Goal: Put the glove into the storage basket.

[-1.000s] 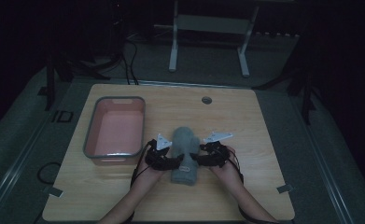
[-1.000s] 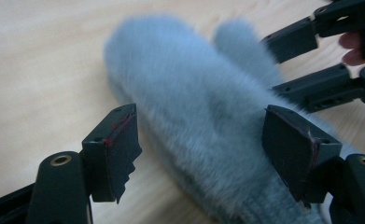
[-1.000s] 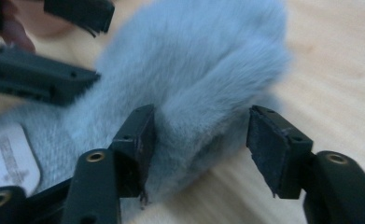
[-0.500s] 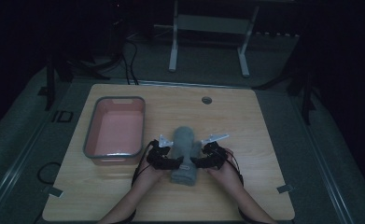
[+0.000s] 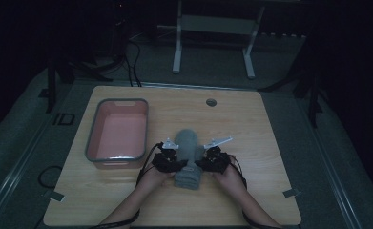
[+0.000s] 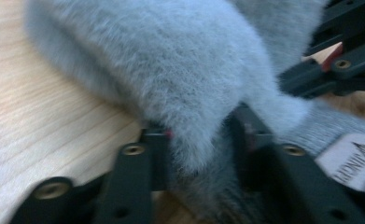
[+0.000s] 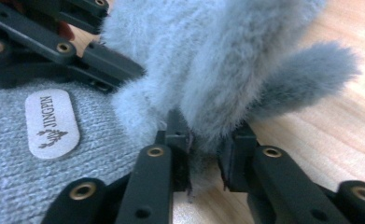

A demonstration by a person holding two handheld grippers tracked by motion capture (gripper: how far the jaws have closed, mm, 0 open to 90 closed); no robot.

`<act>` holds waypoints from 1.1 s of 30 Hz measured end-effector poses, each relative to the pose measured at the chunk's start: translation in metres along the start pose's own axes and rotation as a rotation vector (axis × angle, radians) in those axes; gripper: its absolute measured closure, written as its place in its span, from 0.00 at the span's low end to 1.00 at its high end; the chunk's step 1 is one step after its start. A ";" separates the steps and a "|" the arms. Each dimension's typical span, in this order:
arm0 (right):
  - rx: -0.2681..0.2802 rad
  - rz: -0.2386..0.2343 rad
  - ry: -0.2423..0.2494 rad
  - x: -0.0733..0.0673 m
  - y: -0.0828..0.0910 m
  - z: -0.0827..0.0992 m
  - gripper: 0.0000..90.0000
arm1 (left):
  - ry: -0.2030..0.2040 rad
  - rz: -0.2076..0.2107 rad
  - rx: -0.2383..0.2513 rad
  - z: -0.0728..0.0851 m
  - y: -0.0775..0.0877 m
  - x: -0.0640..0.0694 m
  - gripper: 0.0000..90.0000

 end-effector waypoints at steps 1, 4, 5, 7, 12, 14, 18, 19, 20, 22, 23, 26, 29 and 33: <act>0.009 0.005 0.001 -0.001 0.000 0.000 0.88 | -0.008 -0.001 0.005 0.000 0.000 0.001 0.82; 0.043 0.014 0.007 -0.003 0.003 0.000 0.90 | -0.005 0.005 0.024 -0.003 0.003 0.002 0.87; 0.051 0.018 0.015 -0.003 0.004 0.000 0.90 | -0.009 -0.002 0.029 -0.004 0.004 0.003 0.87; 0.062 0.025 0.029 -0.005 0.007 -0.002 0.91 | -0.001 -0.005 0.048 -0.008 0.008 0.005 0.88; 0.097 0.025 0.053 -0.008 0.021 -0.015 0.91 | -0.016 -0.005 0.076 -0.020 0.019 0.009 0.89; 0.122 0.023 0.059 -0.010 0.029 -0.023 0.91 | -0.026 0.000 0.097 -0.031 0.030 0.012 0.89; 0.150 0.019 0.070 -0.013 0.043 -0.036 0.91 | -0.045 0.000 0.118 -0.045 0.043 0.016 0.89; 0.155 0.017 0.072 -0.014 0.046 -0.039 0.91 | -0.050 0.002 0.123 -0.048 0.047 0.017 0.89; 0.155 0.017 0.072 -0.014 0.046 -0.039 0.91 | -0.050 0.002 0.123 -0.048 0.047 0.017 0.89; 0.177 0.015 0.078 -0.017 0.054 -0.047 0.91 | -0.052 0.009 0.131 -0.053 0.052 0.018 0.89; 0.186 0.016 0.082 -0.019 0.057 -0.050 0.91 | -0.058 0.013 0.143 -0.057 0.058 0.018 0.89; 0.199 0.018 0.090 -0.023 0.062 -0.056 0.91 | -0.068 0.011 0.150 -0.061 0.066 0.018 0.89; 0.209 0.017 0.100 -0.027 0.064 -0.064 0.91 | -0.072 0.006 0.152 -0.064 0.074 0.013 0.89; 0.220 0.016 0.123 -0.036 0.065 -0.079 0.91 | -0.070 0.001 0.163 -0.070 0.088 0.005 0.89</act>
Point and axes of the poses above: each handheld gripper's, and its own axes: y roughly backward along the jaws, z roughly out of its underside, x roughly to its right, the point moved 8 cm from there along -y, roughly forward along the jaws, and after that the axes turned 1 degree about -z, right-handed, at the moved point
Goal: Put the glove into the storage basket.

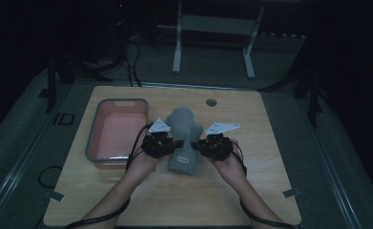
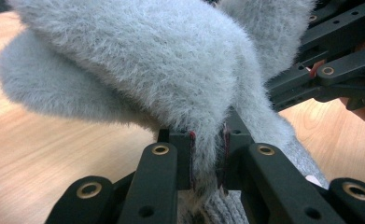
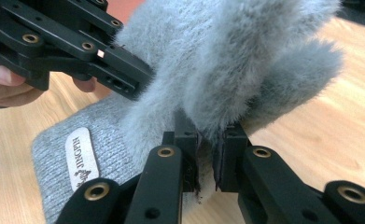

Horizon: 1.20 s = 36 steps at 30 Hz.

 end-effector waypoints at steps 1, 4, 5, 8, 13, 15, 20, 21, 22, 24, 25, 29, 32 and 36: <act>0.003 -0.001 0.007 -0.002 -0.001 -0.005 0.91 | 0.000 0.000 0.000 0.000 0.000 0.000 0.89; 0.011 -0.005 0.027 -0.007 -0.004 -0.016 0.91 | -0.003 -0.015 0.007 -0.007 0.013 -0.009 0.89; 0.013 -0.011 0.034 -0.008 -0.005 -0.022 0.91 | -0.002 -0.015 0.008 -0.008 0.016 -0.010 0.89; 0.026 -0.021 0.043 -0.011 -0.008 -0.035 0.91 | 0.001 -0.023 0.027 -0.015 0.027 -0.019 0.89; 0.043 -0.032 0.069 -0.018 -0.016 -0.061 0.91 | -0.001 -0.022 0.065 -0.022 0.043 -0.035 0.89; 0.049 -0.039 0.075 -0.021 -0.019 -0.070 0.91 | 0.003 -0.030 0.066 -0.024 0.050 -0.041 0.89; 0.073 -0.059 0.086 -0.032 -0.028 -0.093 0.91 | -0.011 -0.066 0.070 -0.031 0.071 -0.056 0.89; 0.078 -0.065 0.084 -0.034 -0.029 -0.097 0.92 | -0.014 -0.075 0.076 -0.033 0.076 -0.059 0.89; 0.085 -0.072 0.083 -0.037 -0.030 -0.102 0.91 | -0.015 -0.082 0.077 -0.034 0.081 -0.062 0.89; 0.094 -0.079 0.095 -0.043 -0.035 -0.112 0.92 | -0.011 -0.100 0.074 -0.036 0.090 -0.069 0.89; 0.095 -0.079 0.100 -0.046 -0.038 -0.117 0.91 | -0.009 -0.106 0.072 -0.036 0.095 -0.073 0.89; 0.099 -0.092 0.107 -0.058 -0.053 -0.136 0.92 | 0.006 -0.125 0.056 -0.035 0.109 -0.090 0.89; 0.103 -0.102 0.113 -0.063 -0.061 -0.143 0.92 | 0.010 -0.138 0.046 -0.032 0.116 -0.099 0.89; 0.090 -0.140 0.099 -0.076 -0.088 -0.157 0.92 | 0.035 -0.167 0.036 -0.022 0.127 -0.124 0.89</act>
Point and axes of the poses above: each handheld gripper's, and its own axes: y roughly backward along the jaws, z roughly out of its underside, x roughly to its right, the point moved 8 cm from there along -y, roughly forward along the jaws, and after that the axes turned 1 degree about -z, right-handed, at the moved point
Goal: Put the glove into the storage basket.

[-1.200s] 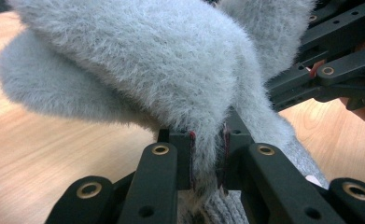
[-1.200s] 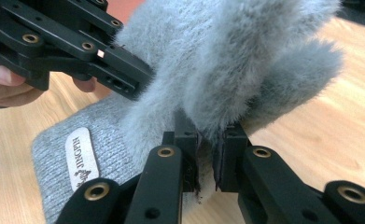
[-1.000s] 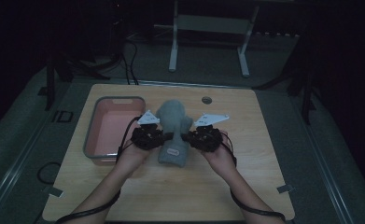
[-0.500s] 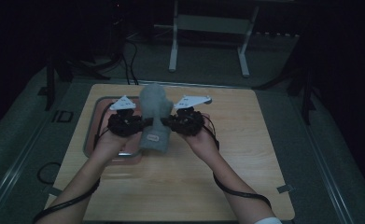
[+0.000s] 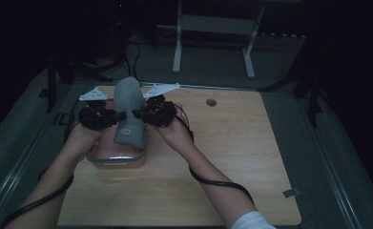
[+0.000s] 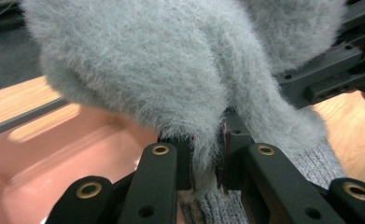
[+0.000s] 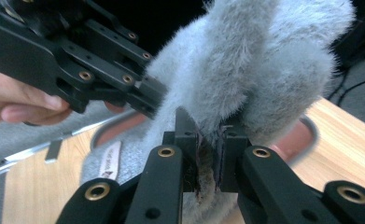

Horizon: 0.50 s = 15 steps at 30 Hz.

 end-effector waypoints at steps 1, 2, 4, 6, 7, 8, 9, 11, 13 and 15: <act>-0.005 0.001 0.002 -0.001 -0.005 -0.001 0.92 | 0.004 -0.002 -0.008 0.003 0.000 -0.005 0.89; -0.005 0.001 0.002 -0.001 -0.005 -0.001 0.92 | 0.004 -0.002 -0.008 0.003 0.000 -0.005 0.89; -0.010 -0.016 0.007 -0.006 -0.022 -0.005 0.92 | 0.020 -0.014 -0.021 0.012 -0.004 -0.018 0.89; -0.026 -0.002 -0.001 -0.005 -0.033 -0.002 0.92 | 0.063 -0.026 -0.012 0.021 -0.008 -0.027 0.89; -0.037 -0.007 -0.017 -0.004 -0.039 0.000 0.92 | 0.063 -0.026 -0.012 0.021 -0.008 -0.027 0.89; -0.051 -0.012 -0.025 -0.003 -0.045 0.004 0.92 | 0.088 -0.033 -0.029 0.032 -0.015 -0.033 0.89; -0.060 -0.019 -0.040 -0.001 -0.051 0.009 0.92 | 0.103 -0.028 -0.039 0.038 -0.018 -0.036 0.89; -0.083 -0.026 -0.064 0.001 -0.062 0.018 0.92 | 0.115 -0.024 -0.047 0.044 -0.021 -0.039 0.89; -0.101 -0.033 -0.075 0.003 -0.070 0.027 0.92 | 0.141 -0.015 -0.079 0.059 -0.030 -0.045 0.89; -0.131 -0.032 -0.083 0.005 -0.079 0.036 0.92 | 0.151 -0.024 -0.116 0.068 -0.036 -0.049 0.89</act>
Point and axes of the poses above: each handheld gripper's, and its own axes: y roughly backward along the jaws, z roughly out of its underside, x roughly to its right, the point moved 8 cm from there along -y, roughly forward along the jaws, and after that the axes turned 1 degree about -z, right-handed, at the moved point
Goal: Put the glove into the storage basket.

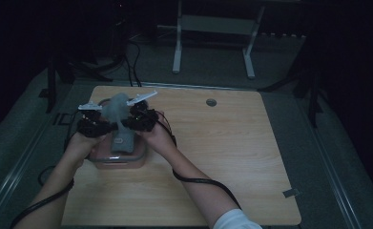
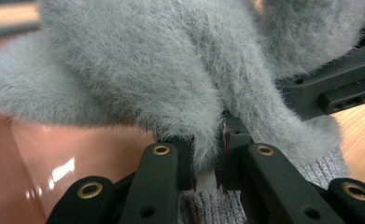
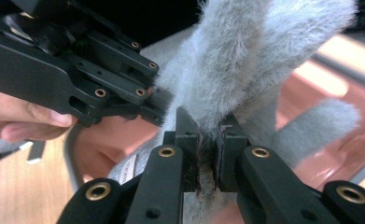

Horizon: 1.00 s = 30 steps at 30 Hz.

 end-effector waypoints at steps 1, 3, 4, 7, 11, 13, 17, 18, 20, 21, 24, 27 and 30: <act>-0.014 0.005 -0.003 0.002 -0.005 0.003 0.92 | 0.006 -0.010 -0.016 0.003 -0.003 -0.002 0.89; -0.033 0.003 -0.022 0.005 -0.013 0.009 0.92 | 0.018 -0.023 -0.049 0.007 -0.008 -0.006 0.89; -0.040 0.005 -0.030 0.007 -0.017 0.011 0.92 | 0.026 -0.029 -0.063 0.008 -0.010 -0.008 0.89; -0.069 0.005 -0.051 0.011 -0.026 0.016 0.92 | 0.035 -0.041 -0.094 0.013 -0.016 -0.012 0.89; -0.092 0.010 -0.070 0.015 -0.033 0.020 0.92 | 0.048 -0.063 -0.127 0.015 -0.021 -0.014 0.89; -0.113 0.020 -0.083 0.018 -0.038 0.023 0.91 | 0.057 -0.096 -0.179 0.017 -0.027 -0.016 0.89; -0.153 0.033 -0.101 0.022 -0.044 0.029 0.85 | 0.052 -0.130 -0.230 0.019 -0.034 -0.018 0.89; -0.181 0.046 -0.110 0.026 -0.046 0.033 0.78 | 0.053 -0.146 -0.248 0.021 -0.037 -0.019 0.89; -0.188 0.055 -0.103 0.028 -0.046 0.035 0.72 | 0.061 -0.161 -0.265 0.022 -0.041 -0.020 0.88; -0.197 0.056 -0.100 0.030 -0.045 0.036 0.69 | 0.059 -0.191 -0.288 0.024 -0.046 -0.022 0.88; -0.196 0.062 -0.087 0.033 -0.043 0.036 0.62 | 0.055 -0.218 -0.311 0.025 -0.051 -0.024 0.86; -0.171 0.065 -0.064 0.034 -0.036 0.032 0.54 | 0.047 -0.233 -0.323 0.026 -0.052 -0.024 0.83; -0.160 0.072 -0.054 0.034 -0.029 0.029 0.46 | 0.030 -0.263 -0.315 0.026 -0.053 -0.025 0.74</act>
Point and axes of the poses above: each handheld gripper's, and its own axes: y roughly backward along the jaws, z roughly out of its underside, x roughly to its right, the point moved 8 cm from there along -y, roughly forward along the jaws, and after that the axes turned 1 degree about -z, right-handed, at the moved point
